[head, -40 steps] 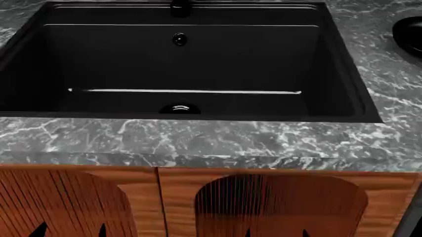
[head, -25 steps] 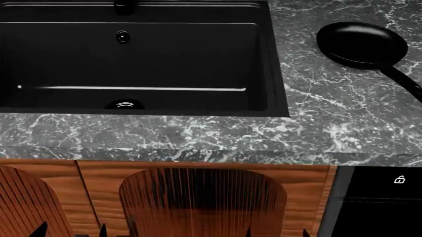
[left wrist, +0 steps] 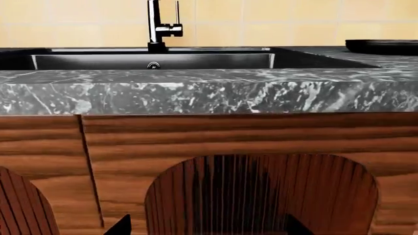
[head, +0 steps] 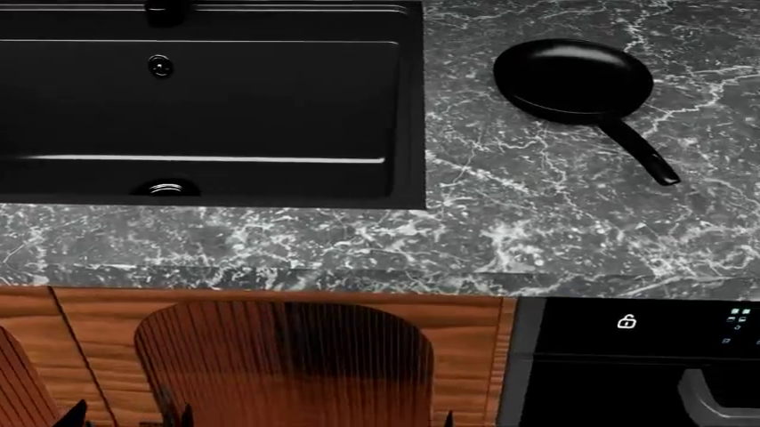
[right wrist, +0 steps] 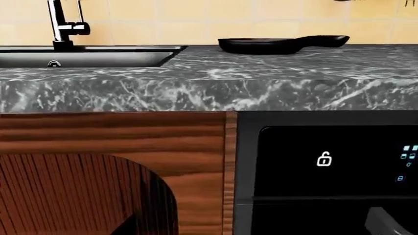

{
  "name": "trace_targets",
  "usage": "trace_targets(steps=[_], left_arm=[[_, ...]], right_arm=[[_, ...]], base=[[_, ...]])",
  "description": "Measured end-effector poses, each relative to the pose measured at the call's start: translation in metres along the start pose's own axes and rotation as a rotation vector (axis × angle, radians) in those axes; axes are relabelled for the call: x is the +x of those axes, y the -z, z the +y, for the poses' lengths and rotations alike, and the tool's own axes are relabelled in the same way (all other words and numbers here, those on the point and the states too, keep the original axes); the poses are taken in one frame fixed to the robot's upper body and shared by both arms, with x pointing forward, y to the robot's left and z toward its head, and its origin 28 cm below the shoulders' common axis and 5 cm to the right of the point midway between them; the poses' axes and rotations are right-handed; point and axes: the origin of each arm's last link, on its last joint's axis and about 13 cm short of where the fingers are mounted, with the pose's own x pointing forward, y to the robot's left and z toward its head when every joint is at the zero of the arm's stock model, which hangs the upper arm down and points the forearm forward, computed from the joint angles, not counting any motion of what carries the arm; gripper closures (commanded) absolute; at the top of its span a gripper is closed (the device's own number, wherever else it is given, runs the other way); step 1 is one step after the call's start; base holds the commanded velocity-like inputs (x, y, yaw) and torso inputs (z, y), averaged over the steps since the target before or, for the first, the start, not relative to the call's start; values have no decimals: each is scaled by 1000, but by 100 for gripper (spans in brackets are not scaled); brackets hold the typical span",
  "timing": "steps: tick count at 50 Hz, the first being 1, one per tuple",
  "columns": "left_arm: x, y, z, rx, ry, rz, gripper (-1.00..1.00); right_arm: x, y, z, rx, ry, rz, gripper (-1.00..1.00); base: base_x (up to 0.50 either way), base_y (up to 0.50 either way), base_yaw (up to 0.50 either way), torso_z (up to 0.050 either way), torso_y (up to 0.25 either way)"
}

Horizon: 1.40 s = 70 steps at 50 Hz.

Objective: Pick the pan and sponge and place them into the sink. Then turn on the water.

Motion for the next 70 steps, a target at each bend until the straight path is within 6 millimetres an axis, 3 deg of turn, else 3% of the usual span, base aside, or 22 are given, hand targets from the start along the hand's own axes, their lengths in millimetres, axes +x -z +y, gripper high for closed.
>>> trace_targets(steps=[35,64,70], left_arm=[[0,0,-1,-24,-6,9,-100],[-1,0,0,-40,-20,47,-100],[-1,0,0,-43,-25,48,-100]], right_arm=[[0,0,1,-23,-12,-5,-100],[1,2,2,-32,-5,18,-100],[1,2,2,-37,1,20,-100]], base=[[110,-425,0,0,0],[8,-14,0,0,0],[0,0,0,46,0]])
